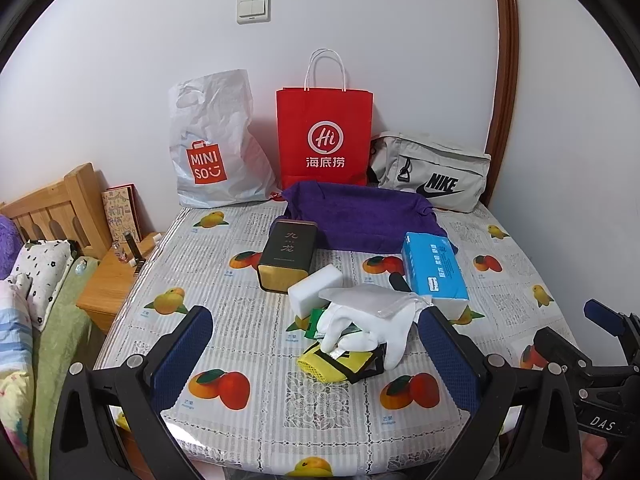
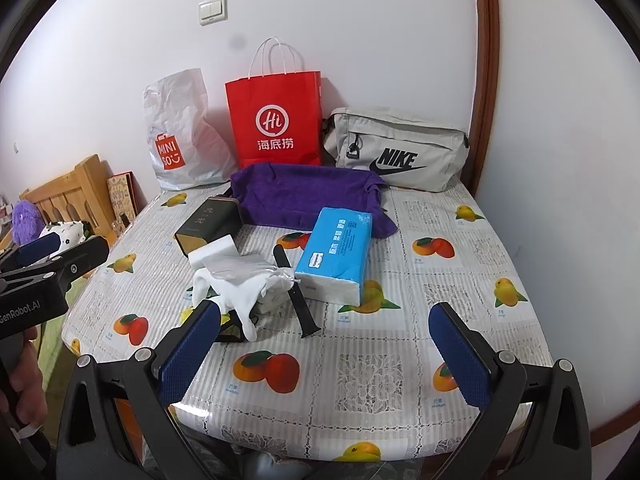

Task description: Organize soft objects

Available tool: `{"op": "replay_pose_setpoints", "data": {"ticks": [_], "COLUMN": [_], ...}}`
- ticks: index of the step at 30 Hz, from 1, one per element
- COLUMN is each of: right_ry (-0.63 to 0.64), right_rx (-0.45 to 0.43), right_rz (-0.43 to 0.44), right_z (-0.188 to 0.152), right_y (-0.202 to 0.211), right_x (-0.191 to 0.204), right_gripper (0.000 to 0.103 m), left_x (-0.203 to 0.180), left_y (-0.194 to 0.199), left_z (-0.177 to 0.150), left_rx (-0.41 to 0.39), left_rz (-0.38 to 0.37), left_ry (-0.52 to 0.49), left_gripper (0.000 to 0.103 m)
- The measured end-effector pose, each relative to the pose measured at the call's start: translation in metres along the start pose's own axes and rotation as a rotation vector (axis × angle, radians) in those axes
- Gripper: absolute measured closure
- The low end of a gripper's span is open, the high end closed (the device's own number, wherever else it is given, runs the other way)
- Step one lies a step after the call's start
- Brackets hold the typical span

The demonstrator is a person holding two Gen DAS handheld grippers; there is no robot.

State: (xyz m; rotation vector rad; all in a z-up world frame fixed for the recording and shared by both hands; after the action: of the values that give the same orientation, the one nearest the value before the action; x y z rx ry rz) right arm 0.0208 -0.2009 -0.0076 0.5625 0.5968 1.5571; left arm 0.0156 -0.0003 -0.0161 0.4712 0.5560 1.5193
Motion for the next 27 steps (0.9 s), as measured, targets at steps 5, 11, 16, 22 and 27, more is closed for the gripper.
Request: {"op": "replay_pose_setpoints", "data": {"ticks": [5,11,16,22,27], "right_ry": [-0.002,-0.003,-0.005,-0.003,-0.005], "right_rx": [0.000,0.001,0.002,0.000,-0.001], "right_rz": [0.001,-0.002,0.000,-0.004,-0.003], "right_z": [-0.0005,-0.0010,-0.0013,-0.0015,-0.0022], "right_y": [0.0010,0.0014,0.0020,0.0023,0.0030], "right_x": [0.0004,-0.0002,-0.0010,-0.0010,-0.0008], "right_gripper": [0.001,0.001,0.001,0.001,0.001], "left_x": [-0.0002,0.0016,0.0037,0.0061,0.0065], "left_y": [-0.0001,0.0013,0.0014,0.0008,-0.0002], "left_z": [-0.0002,-0.0014,-0.0035,-0.0055,-0.0049], "left_rx": [0.001,0.000,0.000,0.000,0.002], "left_rz": [0.002,0.010,0.011,0.019,0.019], "left_ry": [0.000,-0.004,-0.002,-0.001,-0.002], "left_gripper": [0.000,0.000,0.000,0.000,0.000]}}
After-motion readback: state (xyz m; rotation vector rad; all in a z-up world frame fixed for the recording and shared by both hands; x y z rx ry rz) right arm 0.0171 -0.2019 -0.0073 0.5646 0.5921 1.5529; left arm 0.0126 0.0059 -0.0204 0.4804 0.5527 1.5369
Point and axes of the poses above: each gripper's, at about its wrist camera, not at the fingertips, and y roughly against the way its jaws point, x to its left, z to its top, the point moved 4 cm from there along -y, roughly the way its jaws point, and after that the axes turned 3 degrees about -z, right-handed, at the moved point
